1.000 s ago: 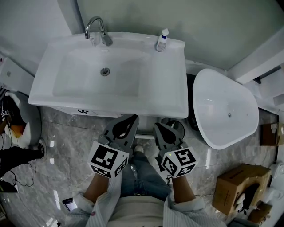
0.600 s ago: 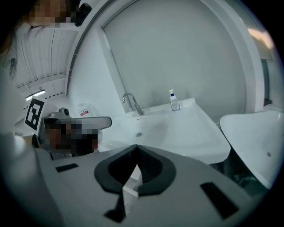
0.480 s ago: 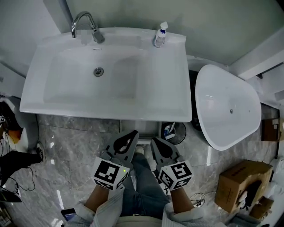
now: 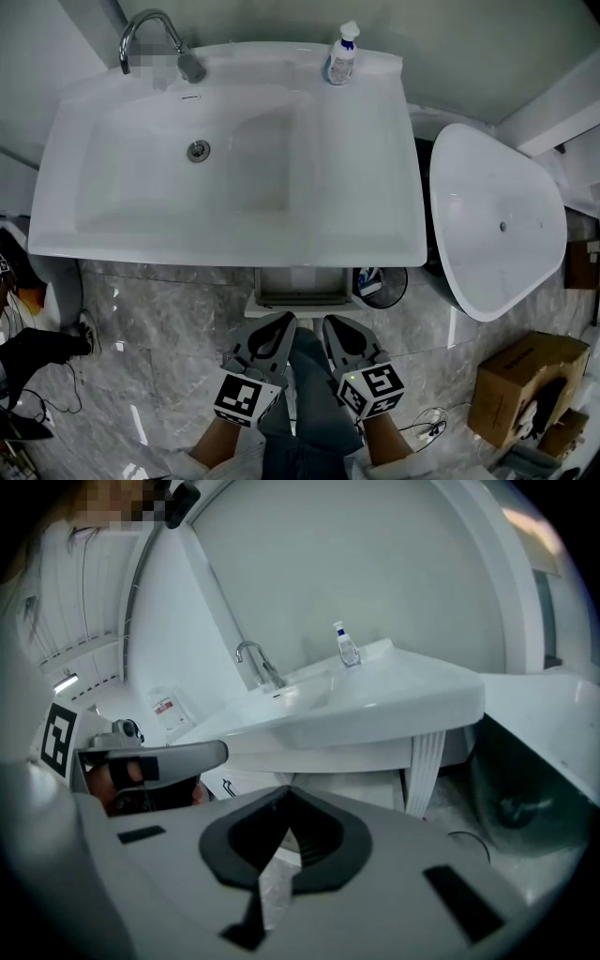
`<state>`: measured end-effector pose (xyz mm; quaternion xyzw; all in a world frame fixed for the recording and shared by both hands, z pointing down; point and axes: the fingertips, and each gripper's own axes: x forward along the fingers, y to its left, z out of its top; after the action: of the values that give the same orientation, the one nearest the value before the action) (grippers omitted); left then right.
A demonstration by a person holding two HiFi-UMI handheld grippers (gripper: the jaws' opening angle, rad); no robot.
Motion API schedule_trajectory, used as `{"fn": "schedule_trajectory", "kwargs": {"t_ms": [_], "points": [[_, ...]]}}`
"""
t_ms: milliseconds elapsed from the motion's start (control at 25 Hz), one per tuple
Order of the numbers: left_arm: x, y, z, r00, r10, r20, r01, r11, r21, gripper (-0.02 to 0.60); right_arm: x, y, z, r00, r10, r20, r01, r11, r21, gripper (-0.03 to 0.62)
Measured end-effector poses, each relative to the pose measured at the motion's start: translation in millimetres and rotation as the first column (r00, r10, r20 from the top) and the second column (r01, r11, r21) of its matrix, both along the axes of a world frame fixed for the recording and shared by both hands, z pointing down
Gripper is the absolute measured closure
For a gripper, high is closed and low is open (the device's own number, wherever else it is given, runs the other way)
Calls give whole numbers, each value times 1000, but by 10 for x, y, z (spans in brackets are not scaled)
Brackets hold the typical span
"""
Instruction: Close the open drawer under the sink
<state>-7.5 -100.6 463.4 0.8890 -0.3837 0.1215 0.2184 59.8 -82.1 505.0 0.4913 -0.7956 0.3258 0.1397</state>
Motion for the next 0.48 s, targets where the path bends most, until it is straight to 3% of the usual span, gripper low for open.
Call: {"fn": "schedule_trajectory", "kwargs": {"t_ms": [480], "points": [[-71, 282, 749, 1000, -1, 17, 2, 1000, -25, 566, 62, 269, 748, 999, 36, -33, -36, 999, 8, 585]]}}
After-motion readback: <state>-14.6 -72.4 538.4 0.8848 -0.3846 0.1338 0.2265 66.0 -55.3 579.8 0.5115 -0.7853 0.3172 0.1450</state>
